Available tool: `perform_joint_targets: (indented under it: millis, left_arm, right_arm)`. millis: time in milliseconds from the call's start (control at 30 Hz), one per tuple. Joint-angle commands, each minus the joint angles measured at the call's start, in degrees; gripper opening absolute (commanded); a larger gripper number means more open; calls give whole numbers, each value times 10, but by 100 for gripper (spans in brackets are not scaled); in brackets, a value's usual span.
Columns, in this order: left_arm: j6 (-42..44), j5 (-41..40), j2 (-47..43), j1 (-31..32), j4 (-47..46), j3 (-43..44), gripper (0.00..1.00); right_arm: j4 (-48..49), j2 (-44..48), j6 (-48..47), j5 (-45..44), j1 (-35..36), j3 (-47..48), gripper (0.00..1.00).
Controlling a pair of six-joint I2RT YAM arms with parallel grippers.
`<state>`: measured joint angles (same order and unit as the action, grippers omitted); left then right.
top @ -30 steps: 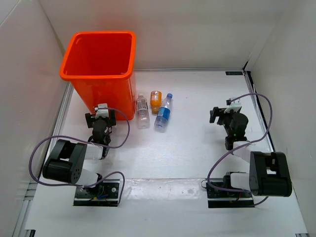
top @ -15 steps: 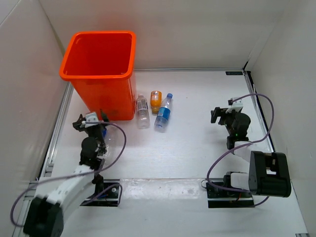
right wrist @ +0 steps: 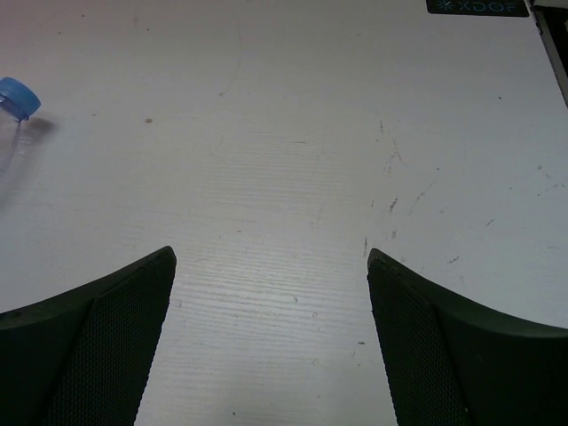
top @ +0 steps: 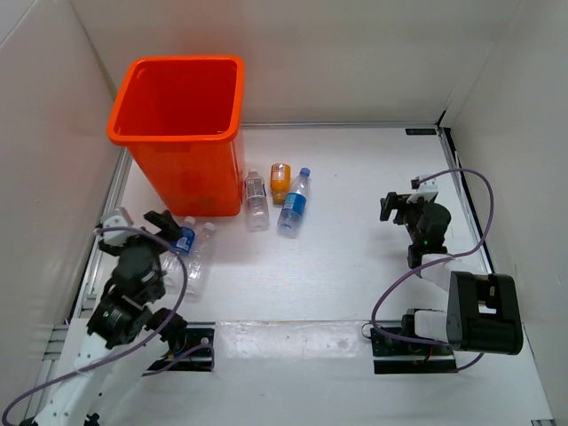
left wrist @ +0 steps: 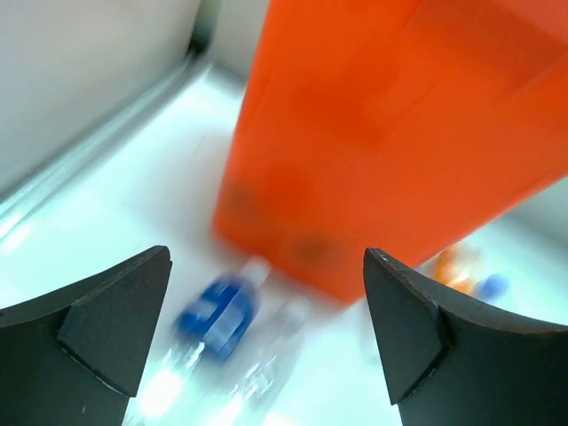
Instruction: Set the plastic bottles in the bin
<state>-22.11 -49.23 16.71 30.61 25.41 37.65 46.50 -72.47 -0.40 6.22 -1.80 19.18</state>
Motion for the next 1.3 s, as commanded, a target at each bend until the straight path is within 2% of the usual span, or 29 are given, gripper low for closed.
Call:
perform_joint_targets:
  millis: [0,67,100,133,233,267,300,333,367,400,467,633,733,867,1133,1267]
  left_arm:
    - [-154,-38,73,3,122,-22,100]
    - [-129,-18,93,3,132,-13,97]
    - [-90,2,102,3,120,-13,85]
    - [-83,11,110,3,108,-8,85]
    - [-102,31,160,-5,151,21,99]
    - [-101,40,181,-19,142,17,99]
    - [-88,98,187,-51,127,12,99]
    - [-79,136,196,-51,126,7,99]
    - [-70,178,205,-124,88,-12,98]
    - [-64,322,210,-154,76,-16,100]
    - [-39,384,226,-224,68,-10,100]
    - [-41,405,265,-269,91,11,100]
    - [-48,381,321,-272,105,22,100]
    - [-50,364,354,-278,99,14,100]
    - [-50,340,394,-339,98,19,100]
    - [-40,363,448,-349,81,19,100]
  right_arm:
    - [21,4,-3,-6,3,14,90]
    - [20,5,-3,-6,4,15,90]
    - [21,5,-3,-7,4,14,90]
    - [20,5,-3,-6,4,14,90]
    - [20,3,-3,-7,4,15,90]
    - [21,6,-2,-6,4,14,90]
    - [20,5,-3,-7,3,16,90]
    - [20,5,-3,-7,3,15,90]
    - [20,4,-3,-5,3,14,90]
    - [21,3,-3,-5,3,15,90]
    - [20,4,-3,-5,3,16,90]
    - [21,4,-3,-4,2,15,90]
    - [21,3,-1,-5,2,15,90]
    - [20,2,-3,-4,3,16,90]
    - [21,4,-2,-5,3,15,90]
    - [20,5,-2,-4,2,15,90]
